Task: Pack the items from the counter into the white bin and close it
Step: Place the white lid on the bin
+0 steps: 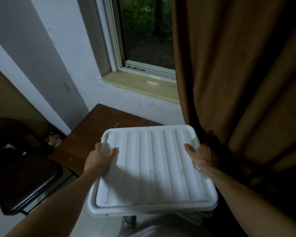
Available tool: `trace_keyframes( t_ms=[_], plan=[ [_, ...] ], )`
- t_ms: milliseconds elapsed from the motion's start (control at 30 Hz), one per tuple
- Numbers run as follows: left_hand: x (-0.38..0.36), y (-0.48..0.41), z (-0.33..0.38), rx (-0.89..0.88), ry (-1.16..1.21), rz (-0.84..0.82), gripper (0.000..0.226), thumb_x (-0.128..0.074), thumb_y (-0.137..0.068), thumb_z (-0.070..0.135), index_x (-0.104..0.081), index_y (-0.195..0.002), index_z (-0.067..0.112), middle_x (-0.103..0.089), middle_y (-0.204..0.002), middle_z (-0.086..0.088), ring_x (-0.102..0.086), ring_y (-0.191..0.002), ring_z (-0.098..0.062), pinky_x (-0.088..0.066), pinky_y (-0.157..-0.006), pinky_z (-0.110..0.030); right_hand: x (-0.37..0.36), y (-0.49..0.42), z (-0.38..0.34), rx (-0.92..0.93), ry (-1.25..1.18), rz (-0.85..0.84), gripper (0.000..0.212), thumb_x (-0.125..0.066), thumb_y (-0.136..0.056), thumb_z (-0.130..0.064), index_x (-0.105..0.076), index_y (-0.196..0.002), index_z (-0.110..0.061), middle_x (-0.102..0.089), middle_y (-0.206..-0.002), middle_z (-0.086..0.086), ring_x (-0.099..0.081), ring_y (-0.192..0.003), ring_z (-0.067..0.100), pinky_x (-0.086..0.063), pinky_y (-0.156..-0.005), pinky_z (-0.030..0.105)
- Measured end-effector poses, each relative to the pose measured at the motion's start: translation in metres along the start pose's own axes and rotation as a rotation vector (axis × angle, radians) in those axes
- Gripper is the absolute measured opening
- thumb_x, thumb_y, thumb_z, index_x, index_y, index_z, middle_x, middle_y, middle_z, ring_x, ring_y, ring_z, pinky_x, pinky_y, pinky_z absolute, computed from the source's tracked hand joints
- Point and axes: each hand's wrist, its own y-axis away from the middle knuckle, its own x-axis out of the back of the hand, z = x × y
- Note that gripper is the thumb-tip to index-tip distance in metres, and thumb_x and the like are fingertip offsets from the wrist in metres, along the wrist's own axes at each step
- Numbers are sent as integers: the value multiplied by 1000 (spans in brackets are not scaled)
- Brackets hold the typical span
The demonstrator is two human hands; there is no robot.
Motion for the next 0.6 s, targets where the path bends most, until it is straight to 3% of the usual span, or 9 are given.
trace_keyframes(
  t_ms=[167, 267, 367, 433, 533, 600],
  plan=[
    [11, -66, -7, -115, -72, -68, 77, -41, -73, 85, -40, -121, 25, -65, -108, -10, -65, -88, -32, -54, -73, -40, -27, 13, -28, -118, -61, 39, 76, -50, -82, -73, -63, -111, -4, -69, -101, 15, -65, -92, 34, -50, -72, 32],
    [17, -103, -4, -196, -80, -137, 79, -43, -76, 83, -37, -127, 23, -65, -111, -9, -64, -84, -28, -53, -67, -36, -45, 24, -38, -225, -116, 18, 81, -44, -80, -79, -57, -117, -8, -67, -108, 15, -64, -95, 36, -48, -76, 35],
    [22, -130, -1, -264, -88, -165, 79, -45, -78, 81, -34, -129, 22, -64, -113, -10, -63, -84, -25, -48, -62, -32, -56, 36, -45, -297, -159, 11, 84, -42, -78, -80, -51, -118, -7, -66, -106, 16, -60, -82, 31, -41, -67, 32],
    [26, -148, 0, -299, -90, -200, 80, -46, -78, 80, -34, -130, 21, -63, -115, -11, -63, -86, -27, -53, -67, -36, -63, 42, -53, -334, -180, -18, 88, -42, -76, -81, -47, -124, -7, -65, -111, 15, -57, -77, 27, -35, -63, 30],
    [31, -170, 4, -315, -85, -251, 79, -48, -77, 79, -34, -130, 21, -61, -118, -13, -64, -99, -35, -56, -81, -46, -68, 43, -62, -333, -208, -83, 96, -48, -74, -81, -40, -134, -6, -58, -126, 15, -62, -101, 32, -40, -71, 31],
    [33, -181, 5, -324, -78, -268, 78, -48, -78, 78, -34, -130, 21, -61, -117, -13, -63, -100, -35, -56, -83, -48, -68, 39, -68, -353, -234, -116, 100, -52, -74, -80, -34, -140, -6, -53, -135, 16, -58, -113, 34, -45, -80, 35]
  ],
)
